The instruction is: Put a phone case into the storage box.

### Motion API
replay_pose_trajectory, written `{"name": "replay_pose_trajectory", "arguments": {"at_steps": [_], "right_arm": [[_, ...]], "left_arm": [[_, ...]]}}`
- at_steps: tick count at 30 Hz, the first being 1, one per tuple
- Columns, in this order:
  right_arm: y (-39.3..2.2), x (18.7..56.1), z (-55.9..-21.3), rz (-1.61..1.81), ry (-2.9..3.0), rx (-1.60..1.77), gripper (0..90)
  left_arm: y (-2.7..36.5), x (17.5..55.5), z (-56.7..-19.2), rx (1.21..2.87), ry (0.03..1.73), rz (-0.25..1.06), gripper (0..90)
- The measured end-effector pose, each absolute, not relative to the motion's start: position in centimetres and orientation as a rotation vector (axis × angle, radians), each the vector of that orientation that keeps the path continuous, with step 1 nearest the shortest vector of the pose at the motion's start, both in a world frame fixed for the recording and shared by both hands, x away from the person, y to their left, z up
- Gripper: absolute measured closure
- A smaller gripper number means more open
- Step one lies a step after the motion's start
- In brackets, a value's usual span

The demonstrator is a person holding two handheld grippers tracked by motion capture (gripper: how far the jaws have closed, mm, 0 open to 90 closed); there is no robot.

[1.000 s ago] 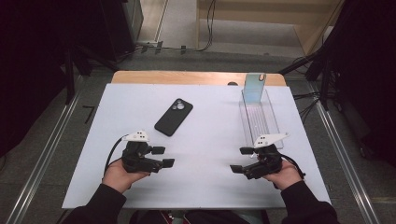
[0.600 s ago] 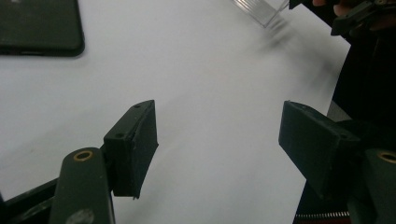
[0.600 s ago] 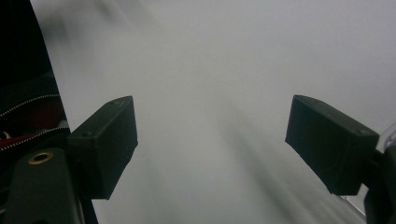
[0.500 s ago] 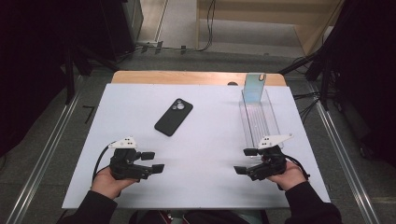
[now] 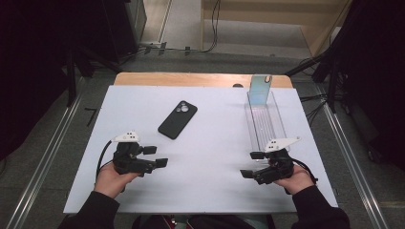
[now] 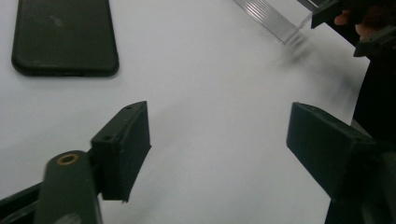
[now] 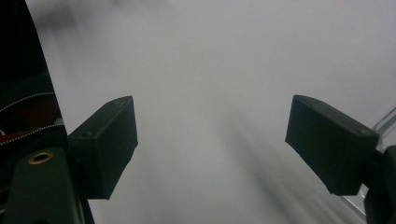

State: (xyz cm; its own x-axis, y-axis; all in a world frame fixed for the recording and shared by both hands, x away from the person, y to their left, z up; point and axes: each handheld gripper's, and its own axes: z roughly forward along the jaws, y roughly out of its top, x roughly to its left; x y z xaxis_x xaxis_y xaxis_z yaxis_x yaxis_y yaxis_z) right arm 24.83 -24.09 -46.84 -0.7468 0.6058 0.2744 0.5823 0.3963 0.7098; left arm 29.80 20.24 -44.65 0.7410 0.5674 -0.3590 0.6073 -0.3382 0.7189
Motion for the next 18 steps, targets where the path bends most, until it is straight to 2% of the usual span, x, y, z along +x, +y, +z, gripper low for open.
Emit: {"name": "replay_pose_trajectory", "arguments": {"at_steps": [3,7,10,18], "right_arm": [[-24.1,24.8,-46.9,1.312,2.601,1.113,14.9],[-24.2,24.6,-47.0,1.314,2.614,1.109,15.0],[-24.2,24.6,-47.0,1.323,2.611,1.112,15.0],[-24.3,24.5,-47.0,1.333,2.607,1.111,15.0]], "left_arm": [[19.9,30.7,-44.3,2.001,0.883,-0.063,17.9],[19.2,32.1,-43.9,2.029,0.877,-0.057,0.0],[19.0,33.2,-44.1,2.004,0.894,-0.080,0.0],[18.0,36.0,-44.4,2.078,0.916,0.009,1.5]]}}
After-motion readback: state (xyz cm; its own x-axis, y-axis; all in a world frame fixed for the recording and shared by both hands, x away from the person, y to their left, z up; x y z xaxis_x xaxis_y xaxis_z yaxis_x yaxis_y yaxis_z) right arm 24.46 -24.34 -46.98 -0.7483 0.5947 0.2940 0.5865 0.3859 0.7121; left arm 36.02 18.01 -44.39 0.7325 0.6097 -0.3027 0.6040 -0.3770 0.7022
